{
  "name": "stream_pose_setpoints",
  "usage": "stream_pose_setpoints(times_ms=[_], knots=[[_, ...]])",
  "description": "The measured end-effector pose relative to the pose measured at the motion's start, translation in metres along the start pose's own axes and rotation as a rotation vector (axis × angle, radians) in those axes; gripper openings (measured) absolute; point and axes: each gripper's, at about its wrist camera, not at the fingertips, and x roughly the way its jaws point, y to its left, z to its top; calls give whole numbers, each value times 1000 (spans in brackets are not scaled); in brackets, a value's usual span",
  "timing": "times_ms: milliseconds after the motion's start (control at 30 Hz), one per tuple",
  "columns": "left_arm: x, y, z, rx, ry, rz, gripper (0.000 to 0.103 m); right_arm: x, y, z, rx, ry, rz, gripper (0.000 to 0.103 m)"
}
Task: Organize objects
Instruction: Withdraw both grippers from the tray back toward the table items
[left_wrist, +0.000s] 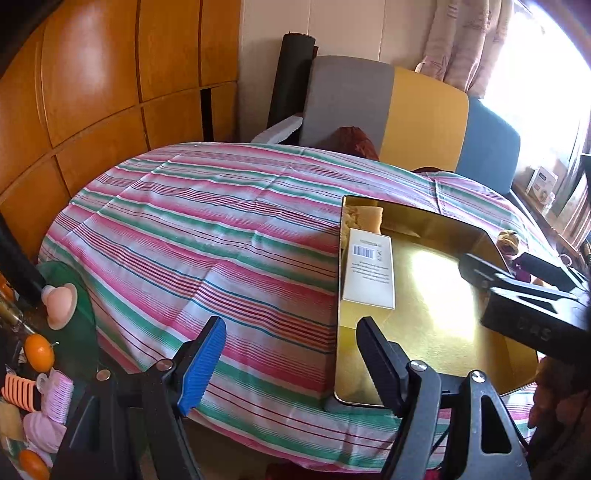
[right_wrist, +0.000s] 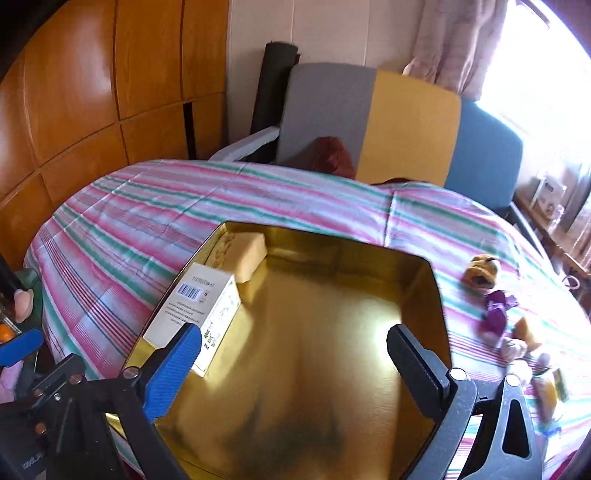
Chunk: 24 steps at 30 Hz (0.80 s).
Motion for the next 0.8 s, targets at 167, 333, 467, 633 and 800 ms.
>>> stream_pose_setpoints(times_ms=[167, 333, 467, 633, 800], knots=[[0, -10, -3, 16, 11, -10, 74, -20, -7, -3, -13, -46, -23, 102], [0, -20, -6, 11, 23, -27, 74, -35, -14, -6, -15, -71, -33, 102], [-1, -26, -8, 15, 31, -28, 74, -45, -16, -7, -19, -95, -31, 102], [-3, -32, -8, 27, 29, -31, 74, -52, -21, -7, -9, -113, -27, 103], [-4, -38, -7, 35, 34, -44, 74, -57, -28, -9, 2, -123, -27, 103]])
